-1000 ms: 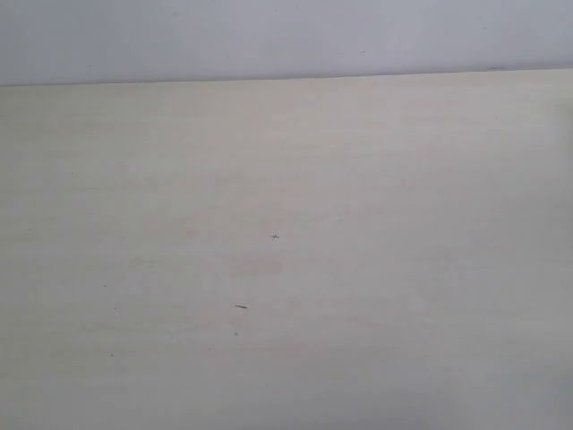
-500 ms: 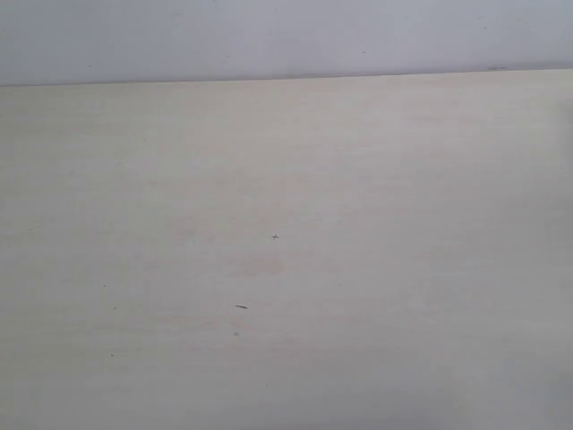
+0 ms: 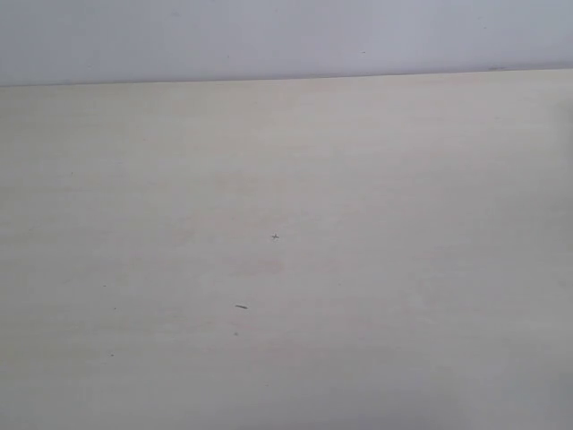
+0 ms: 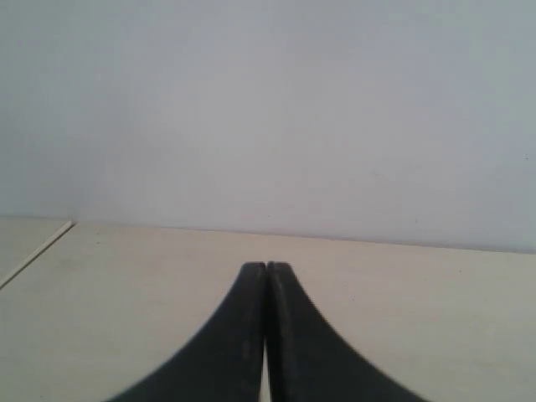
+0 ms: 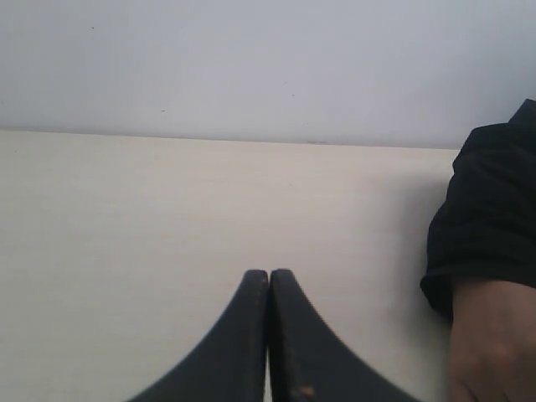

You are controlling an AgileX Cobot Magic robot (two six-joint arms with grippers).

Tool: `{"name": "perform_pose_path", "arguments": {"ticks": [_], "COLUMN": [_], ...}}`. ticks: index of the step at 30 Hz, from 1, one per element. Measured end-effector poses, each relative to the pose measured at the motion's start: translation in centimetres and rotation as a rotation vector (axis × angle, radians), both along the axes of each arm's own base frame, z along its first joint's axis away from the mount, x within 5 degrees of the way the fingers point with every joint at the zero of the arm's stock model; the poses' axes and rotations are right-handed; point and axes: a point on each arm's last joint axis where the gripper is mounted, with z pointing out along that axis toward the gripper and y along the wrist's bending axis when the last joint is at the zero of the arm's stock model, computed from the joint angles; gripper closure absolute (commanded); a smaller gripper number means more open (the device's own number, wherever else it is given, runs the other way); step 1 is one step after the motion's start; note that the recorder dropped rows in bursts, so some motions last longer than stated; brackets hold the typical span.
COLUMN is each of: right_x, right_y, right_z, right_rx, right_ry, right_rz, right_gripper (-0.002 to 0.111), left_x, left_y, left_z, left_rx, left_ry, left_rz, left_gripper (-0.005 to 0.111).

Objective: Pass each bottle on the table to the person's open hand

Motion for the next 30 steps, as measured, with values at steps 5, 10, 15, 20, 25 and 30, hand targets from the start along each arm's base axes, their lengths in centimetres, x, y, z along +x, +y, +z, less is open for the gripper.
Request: {"name": "perform_pose_path", "arguments": {"ticks": [5,10,15,20,25,30], "right_x": [0.0,0.0,0.0,0.0,0.0,0.0], "right_y": [0.0,0.0,0.0,0.0,0.0,0.0], "right_z": [0.0,0.0,0.0,0.0,0.0,0.0], "right_rx": [0.000,0.000,0.000,0.000,0.000,0.000], "right_ry": [0.000,0.000,0.000,0.000,0.000,0.000], "right_rz": [0.000,0.000,0.000,0.000,0.000,0.000], "right_gripper": [0.108,0.108,0.108,0.108,0.108,0.108], "left_x": [0.3,0.5,0.5,0.5,0.5,0.5], "left_y": [-0.1,-0.1,-0.1,-0.1,-0.1,-0.1], "left_z": [-1.3,-2.7,-2.8,-2.8,-2.8,-2.8], "left_rx": [0.001,0.002,0.002,0.002,0.002,0.004], "left_ry": [0.014,0.051,0.053,0.050,0.050,0.054], "left_rz": [-0.007,-0.008,-0.009,-0.009,-0.009,-0.008], "left_gripper": [0.104,0.104,0.104,0.104,0.104,0.104]}}
